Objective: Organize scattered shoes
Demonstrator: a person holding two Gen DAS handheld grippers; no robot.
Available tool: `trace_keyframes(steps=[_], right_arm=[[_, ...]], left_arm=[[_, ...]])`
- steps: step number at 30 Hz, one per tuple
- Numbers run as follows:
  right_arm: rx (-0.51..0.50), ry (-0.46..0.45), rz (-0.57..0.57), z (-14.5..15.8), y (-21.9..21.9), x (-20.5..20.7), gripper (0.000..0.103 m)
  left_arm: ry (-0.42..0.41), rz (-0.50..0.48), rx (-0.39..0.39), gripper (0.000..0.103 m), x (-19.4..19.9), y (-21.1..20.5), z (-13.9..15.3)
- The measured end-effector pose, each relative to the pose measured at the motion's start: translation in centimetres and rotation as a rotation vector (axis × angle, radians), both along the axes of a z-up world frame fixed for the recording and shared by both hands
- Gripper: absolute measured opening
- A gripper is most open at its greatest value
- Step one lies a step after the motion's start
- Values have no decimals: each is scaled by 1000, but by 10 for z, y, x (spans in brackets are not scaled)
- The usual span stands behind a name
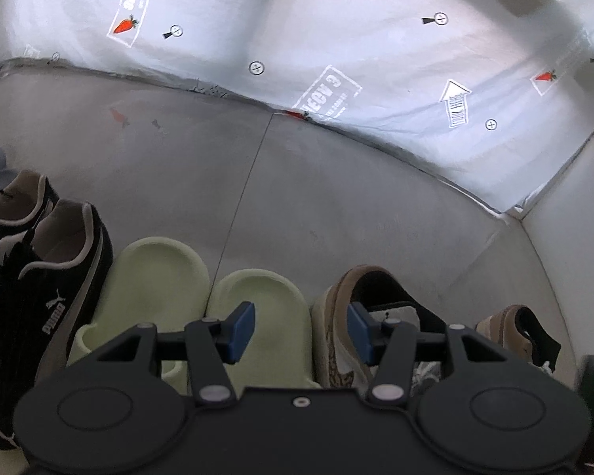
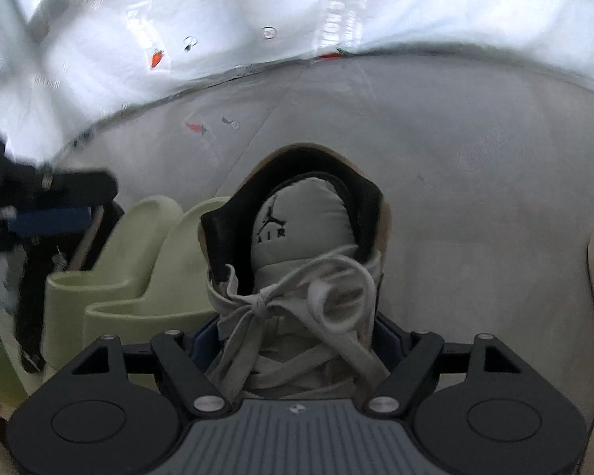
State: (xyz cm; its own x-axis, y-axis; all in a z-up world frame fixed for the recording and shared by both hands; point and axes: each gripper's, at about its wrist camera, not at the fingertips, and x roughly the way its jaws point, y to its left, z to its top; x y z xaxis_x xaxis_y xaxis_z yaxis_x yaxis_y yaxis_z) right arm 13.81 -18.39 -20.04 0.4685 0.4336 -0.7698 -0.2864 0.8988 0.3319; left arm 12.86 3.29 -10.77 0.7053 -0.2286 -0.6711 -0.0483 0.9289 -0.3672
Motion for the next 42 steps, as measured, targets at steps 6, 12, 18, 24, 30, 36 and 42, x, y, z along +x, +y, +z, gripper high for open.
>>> trace_keyframes(steps=[6, 12, 18, 24, 30, 36, 42], right_arm=[[-204, -344, -139, 54, -55, -33, 100], [-261, -268, -377, 51, -145, -40, 103], [-264, -175, -371, 13, -179, -46, 103], [-211, -201, -297, -3, -173, -31, 94], [-253, -190, -181, -4, -143, -19, 83], [-201, -137, -204, 2, -113, -8, 83], [-107, -78, -161, 9, -84, 3, 82]], left_arm=[[3, -37, 13, 52, 5, -12, 0], [-2, -74, 38, 53, 7, -25, 2], [2, -92, 49, 53, 6, -31, 2], [5, -74, 55, 53, 0, -29, 2], [13, -39, 44, 53, -5, -20, 1], [17, -34, 46, 53, -10, -18, 1], [11, -17, 49, 53, -13, -13, 2]])
